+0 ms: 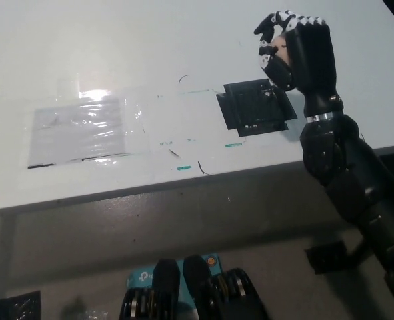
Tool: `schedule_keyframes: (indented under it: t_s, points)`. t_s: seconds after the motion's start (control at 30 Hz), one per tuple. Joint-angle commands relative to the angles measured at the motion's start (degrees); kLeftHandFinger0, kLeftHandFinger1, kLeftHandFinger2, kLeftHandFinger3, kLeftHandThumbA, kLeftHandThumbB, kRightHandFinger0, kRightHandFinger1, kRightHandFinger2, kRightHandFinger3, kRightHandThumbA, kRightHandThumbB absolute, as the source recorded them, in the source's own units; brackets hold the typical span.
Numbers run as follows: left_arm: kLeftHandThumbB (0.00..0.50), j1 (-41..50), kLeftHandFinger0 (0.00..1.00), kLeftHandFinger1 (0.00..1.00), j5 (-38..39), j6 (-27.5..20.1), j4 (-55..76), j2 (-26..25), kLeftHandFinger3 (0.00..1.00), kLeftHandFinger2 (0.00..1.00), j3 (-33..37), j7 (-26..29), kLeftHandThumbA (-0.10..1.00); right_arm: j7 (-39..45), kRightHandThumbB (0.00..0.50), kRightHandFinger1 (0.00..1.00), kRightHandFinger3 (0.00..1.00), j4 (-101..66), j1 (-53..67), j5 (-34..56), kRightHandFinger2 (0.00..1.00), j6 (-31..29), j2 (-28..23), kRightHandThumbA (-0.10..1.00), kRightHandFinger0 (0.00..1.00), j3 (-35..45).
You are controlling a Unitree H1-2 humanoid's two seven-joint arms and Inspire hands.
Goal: The robot uses its right hand to grab and squeeze a pink dumpling toy kept on the black mask on the desk
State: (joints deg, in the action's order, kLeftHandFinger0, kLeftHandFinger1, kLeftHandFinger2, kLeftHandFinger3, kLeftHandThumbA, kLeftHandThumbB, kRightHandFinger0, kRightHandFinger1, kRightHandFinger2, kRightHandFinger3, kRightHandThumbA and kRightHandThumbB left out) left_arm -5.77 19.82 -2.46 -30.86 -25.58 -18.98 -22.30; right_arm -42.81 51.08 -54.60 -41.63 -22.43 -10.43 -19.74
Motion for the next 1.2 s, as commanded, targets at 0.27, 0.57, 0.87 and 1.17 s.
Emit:
schedule_keyframes:
  t_s: [0.27,0.57,0.87,1.17]
  points:
    - [0.5,-0.8,0.0,0.04,0.53,-2.25,0.23,-2.73,0.12,0.15,-0.52,-1.14,1.0,8.08,0.149,0.26,0.52,11.98,-1.96,0.88,0.68,-1.4,1.18,-0.1,0.0,-4.34]
    - [0.5,-0.4,0.0,0.05,0.36,-2.02,0.57,-2.64,0.12,0.14,-0.42,-1.05,1.0,19.66,0.016,0.8,1.0,12.82,-1.08,2.27,1.0,4.49,1.22,-0.05,0.63,-5.37]
    - [0.5,0.03,0.0,0.06,0.79,-1.59,1.36,-2.56,0.13,0.16,-0.46,-1.42,1.0,25.08,0.263,1.0,1.0,6.7,0.43,-0.69,1.0,15.77,0.37,0.57,1.0,-7.53]
    - [0.5,0.16,0.0,0.03,0.35,-1.58,1.34,-2.34,0.12,0.13,-0.39,-0.76,1.0,24.71,0.484,1.0,1.0,-2.67,3.02,-1.06,1.0,19.95,-0.43,0.96,1.0,-6.83]
